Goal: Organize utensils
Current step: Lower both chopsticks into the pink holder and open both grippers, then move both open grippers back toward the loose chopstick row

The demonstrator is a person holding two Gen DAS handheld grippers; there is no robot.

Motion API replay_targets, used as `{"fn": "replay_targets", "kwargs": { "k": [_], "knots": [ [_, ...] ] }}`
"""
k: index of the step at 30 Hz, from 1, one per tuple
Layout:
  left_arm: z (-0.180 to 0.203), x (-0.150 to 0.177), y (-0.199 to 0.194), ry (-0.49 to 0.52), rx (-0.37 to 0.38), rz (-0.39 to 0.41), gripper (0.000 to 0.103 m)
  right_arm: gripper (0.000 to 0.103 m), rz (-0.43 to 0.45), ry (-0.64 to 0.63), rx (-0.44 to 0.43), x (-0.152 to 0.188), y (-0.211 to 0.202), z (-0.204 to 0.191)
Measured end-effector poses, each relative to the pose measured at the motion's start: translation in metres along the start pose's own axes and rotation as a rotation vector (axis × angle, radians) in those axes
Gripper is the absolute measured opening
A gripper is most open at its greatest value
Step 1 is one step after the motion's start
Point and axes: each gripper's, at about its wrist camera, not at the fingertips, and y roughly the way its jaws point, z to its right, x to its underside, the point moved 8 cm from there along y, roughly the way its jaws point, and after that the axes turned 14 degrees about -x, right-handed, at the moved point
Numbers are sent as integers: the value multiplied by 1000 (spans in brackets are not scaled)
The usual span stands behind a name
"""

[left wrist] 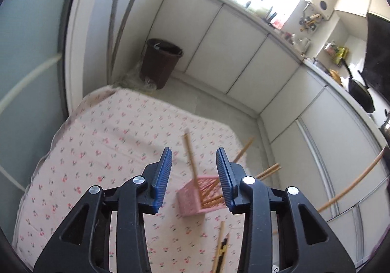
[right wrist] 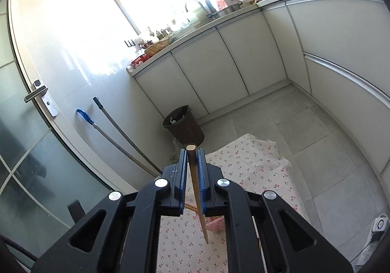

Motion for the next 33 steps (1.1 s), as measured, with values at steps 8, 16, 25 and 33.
{"fn": "replay_targets", "kwargs": {
  "k": [8, 16, 25, 33],
  "knots": [
    [-32, 7, 27, -61, -2, -97, 37, 9, -15, -99, 47, -12, 59, -30],
    [-26, 8, 28, -36, 16, -110, 37, 12, -71, -124, 127, 24, 127, -7],
    [-16, 7, 14, 3, 29, -59, 39, 38, -109, -94, 139, 58, 134, 12],
    [9, 34, 7, 85, 12, -15, 87, 93, -105, -76, 227, 99, 78, 44]
  ]
}}
